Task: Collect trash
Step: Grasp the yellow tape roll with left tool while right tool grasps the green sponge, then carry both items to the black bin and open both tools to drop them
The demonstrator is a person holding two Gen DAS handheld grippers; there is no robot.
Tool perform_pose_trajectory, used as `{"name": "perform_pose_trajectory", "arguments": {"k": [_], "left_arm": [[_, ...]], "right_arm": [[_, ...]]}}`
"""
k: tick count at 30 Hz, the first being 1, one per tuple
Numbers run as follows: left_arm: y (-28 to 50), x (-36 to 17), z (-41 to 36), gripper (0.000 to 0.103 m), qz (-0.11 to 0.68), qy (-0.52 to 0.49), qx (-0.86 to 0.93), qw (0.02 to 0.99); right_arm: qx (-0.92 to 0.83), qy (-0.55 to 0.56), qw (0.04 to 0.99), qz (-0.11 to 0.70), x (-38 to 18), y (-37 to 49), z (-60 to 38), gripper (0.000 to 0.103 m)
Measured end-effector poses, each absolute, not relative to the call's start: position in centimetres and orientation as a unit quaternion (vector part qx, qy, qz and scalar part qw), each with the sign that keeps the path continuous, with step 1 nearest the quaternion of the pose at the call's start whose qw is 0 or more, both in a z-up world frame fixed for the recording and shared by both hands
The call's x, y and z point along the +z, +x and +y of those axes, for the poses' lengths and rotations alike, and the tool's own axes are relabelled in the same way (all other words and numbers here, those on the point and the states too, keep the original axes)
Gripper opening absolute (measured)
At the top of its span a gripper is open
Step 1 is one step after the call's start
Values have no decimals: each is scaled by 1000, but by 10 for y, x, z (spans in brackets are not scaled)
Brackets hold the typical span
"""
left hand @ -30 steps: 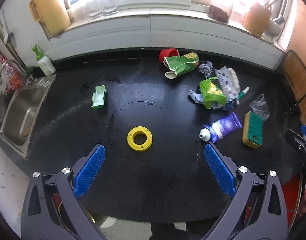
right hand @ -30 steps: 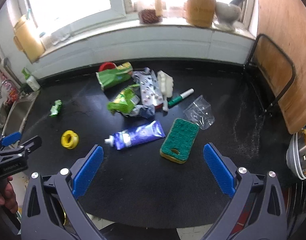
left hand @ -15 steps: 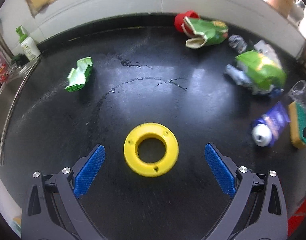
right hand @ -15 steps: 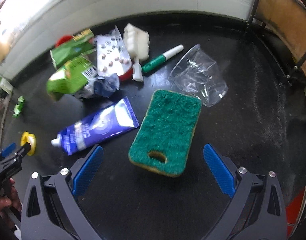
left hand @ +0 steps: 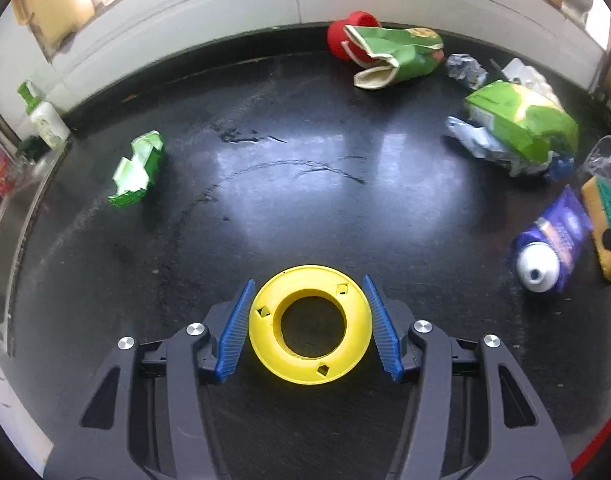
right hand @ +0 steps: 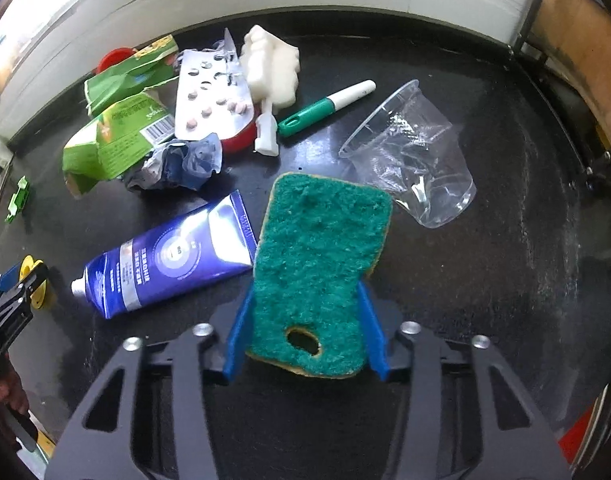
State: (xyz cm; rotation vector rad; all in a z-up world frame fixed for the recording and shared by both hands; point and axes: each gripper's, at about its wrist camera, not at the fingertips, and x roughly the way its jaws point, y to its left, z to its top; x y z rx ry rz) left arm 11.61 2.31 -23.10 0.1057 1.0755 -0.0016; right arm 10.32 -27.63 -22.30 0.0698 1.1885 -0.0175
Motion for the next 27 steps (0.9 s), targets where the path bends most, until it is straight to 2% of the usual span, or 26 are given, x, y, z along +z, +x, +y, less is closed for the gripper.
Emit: {"name": "perform_pose_trajectory", "arguments": {"k": [2, 16, 21, 27], "left_arm": [[115, -225, 22, 54, 509, 45, 0, 860], [63, -153, 37, 54, 482, 1, 20, 876], [14, -126, 71, 54, 456, -32, 58, 887], [-73, -112, 141, 54, 436, -64, 158, 884]], "right_arm": [[-3, 37, 828, 560, -218, 100, -279, 37], [33, 17, 862, 506, -141, 60, -263, 37], [102, -30, 873, 476, -106, 42, -214, 38], [271, -91, 847, 447, -81, 13, -89, 38]]}}
